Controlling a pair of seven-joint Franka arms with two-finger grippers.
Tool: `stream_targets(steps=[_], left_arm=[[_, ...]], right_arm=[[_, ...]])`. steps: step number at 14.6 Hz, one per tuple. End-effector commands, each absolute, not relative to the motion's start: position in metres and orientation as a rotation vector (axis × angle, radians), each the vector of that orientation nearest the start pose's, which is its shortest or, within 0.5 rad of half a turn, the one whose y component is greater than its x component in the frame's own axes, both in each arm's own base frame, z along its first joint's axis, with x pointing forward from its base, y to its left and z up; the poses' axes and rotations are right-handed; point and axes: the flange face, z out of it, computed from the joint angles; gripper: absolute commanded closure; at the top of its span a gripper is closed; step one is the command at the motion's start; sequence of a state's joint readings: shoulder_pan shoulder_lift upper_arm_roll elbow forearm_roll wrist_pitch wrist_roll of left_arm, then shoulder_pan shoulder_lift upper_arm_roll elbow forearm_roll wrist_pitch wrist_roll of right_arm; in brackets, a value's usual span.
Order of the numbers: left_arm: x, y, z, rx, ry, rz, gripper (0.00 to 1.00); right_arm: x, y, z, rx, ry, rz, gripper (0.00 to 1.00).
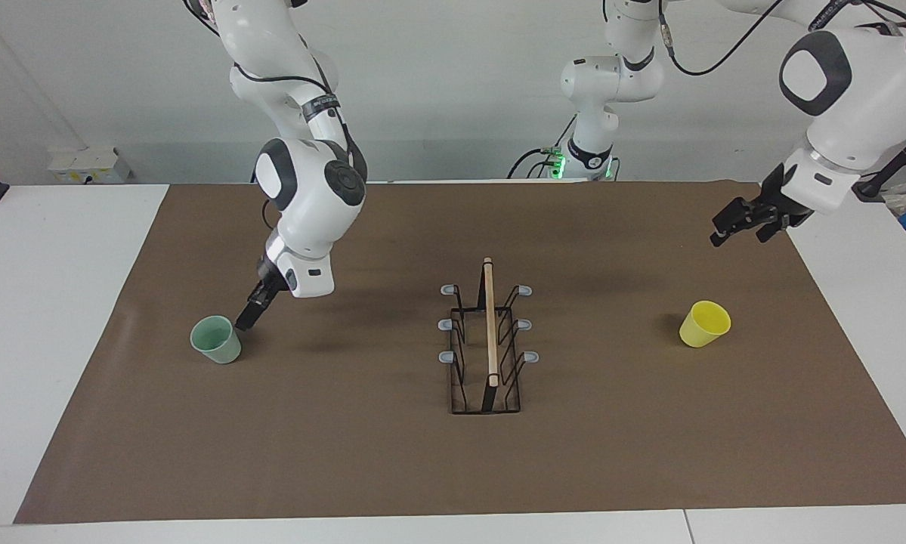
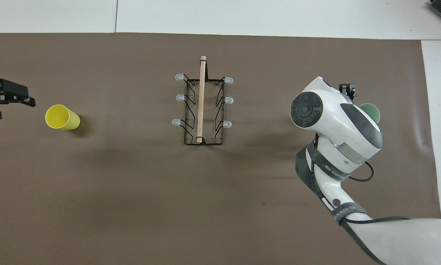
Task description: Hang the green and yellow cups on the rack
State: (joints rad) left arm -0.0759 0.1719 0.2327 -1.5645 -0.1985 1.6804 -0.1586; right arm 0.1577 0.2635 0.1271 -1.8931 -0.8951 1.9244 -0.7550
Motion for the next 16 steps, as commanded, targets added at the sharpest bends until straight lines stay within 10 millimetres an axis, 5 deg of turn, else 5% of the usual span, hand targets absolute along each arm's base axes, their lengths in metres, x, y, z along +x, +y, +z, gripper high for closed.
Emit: stream_targets(steps=[1,3,6,8,10,13,16], left_arm=[[0.62,0.085,0.53,-3.189,-0.965,0.075,0.0],[0.623,0.095,0.515,-3.108,-1.185,0.083,0.0],[0.64,0.119,0.483,-3.009,-1.577,0.099,0.0],[0.639,0.157,0.466,-2.97,-1.754,0.118,0.0],[0.645,0.16,0.445,-2.964,-1.826,0.183,0.0],[0.651,0.192,0.391,-2.872,-1.997,0.372,0.0],[0.648,0.22,0.359,-2.716,-2.279,0.411,0.0]], right_arm=[[0.592,0.122,0.332,1.619,1.697,-0.583,0.0],[0.586,0.142,0.307,1.554,1.735,-0.629,0.0],[0.579,0.146,0.28,1.432,1.767,-0.678,0.0],[0.573,0.143,0.265,1.351,1.785,-0.698,0.0],[0.57,0.137,0.254,1.32,1.805,-0.694,0.0],[0.568,0.118,0.245,1.323,1.787,-0.703,0.0],[0.563,0.103,0.238,1.259,1.782,-0.691,0.0]])
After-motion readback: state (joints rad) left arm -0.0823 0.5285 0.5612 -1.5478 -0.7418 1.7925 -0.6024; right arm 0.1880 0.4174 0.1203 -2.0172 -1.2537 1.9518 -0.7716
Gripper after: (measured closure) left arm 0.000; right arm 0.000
